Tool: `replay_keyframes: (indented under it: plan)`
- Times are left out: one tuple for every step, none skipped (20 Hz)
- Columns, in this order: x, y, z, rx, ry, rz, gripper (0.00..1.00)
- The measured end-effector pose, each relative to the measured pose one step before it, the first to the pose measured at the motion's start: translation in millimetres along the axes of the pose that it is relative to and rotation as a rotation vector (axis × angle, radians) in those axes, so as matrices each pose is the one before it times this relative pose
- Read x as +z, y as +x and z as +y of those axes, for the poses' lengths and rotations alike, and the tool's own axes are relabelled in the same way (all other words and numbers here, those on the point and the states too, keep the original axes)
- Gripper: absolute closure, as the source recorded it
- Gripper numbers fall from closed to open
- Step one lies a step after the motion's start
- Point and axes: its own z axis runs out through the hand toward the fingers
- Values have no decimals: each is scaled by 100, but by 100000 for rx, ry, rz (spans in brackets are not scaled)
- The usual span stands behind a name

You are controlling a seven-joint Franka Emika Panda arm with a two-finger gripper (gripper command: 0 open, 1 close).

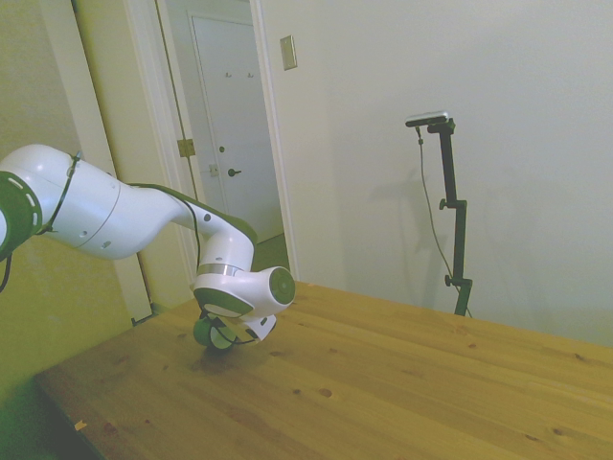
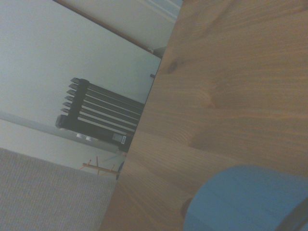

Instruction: Flip the mug upright

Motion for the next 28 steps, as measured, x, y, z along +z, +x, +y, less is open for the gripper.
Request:
replay_keyframes:
  plan:
    - [-122,29,49,-7,159,-10,100]
    - [-152,18,55,18,256,-183,100]
    - [-164,32,74,-14,220,-70,100]
    - [-159,54,87,-11,77,204,100]
    - [-116,40,56,0,52,173,100]
    - [-55,10,28,-17,19,81,100]
    - [-18,-2,8,-40,-60,4,100]
    - [-4,-19,8,-98,-172,-51,100]
    - [-20,-45,0,-171,-309,-61,100]
    - [-47,-63,-35,-336,-484,-40,100]
    - [-96,-86,-121,-531,-567,32,100]
    - [-164,-133,-218,-857,-909,90,100]
    - [-216,-213,-357,-1127,-872,212,100]
    - [-314,-355,-582,-1517,-1187,357,100]
    - [-430,-444,-889,-1566,-1268,919,100]
    - [-483,-604,-1119,-1430,-1183,831,100]
    - [-513,-777,-1303,-1248,-1316,845,100]
    - [-467,-856,-1248,-1100,-1276,1189,100]
    - [-383,-954,-1098,-895,-2353,889,100]
    - [-252,-919,-970,-555,-2646,1225,100]
    - [-134,-848,-822,-392,-2120,1595,100]
    - [-17,-651,-501,-717,-2196,1470,100]
    - [50,-593,-319,-361,-2902,1645,100]
    - [166,-502,-166,-228,-3066,1420,100]
    - [222,-550,-232,-680,-3619,1123,100]
    - [443,-534,-152,-886,-4662,1023,100]
    - [440,-556,-224,-1118,-4858,2421,100]
    - [553,-596,-231,-856,-4565,2460,100]
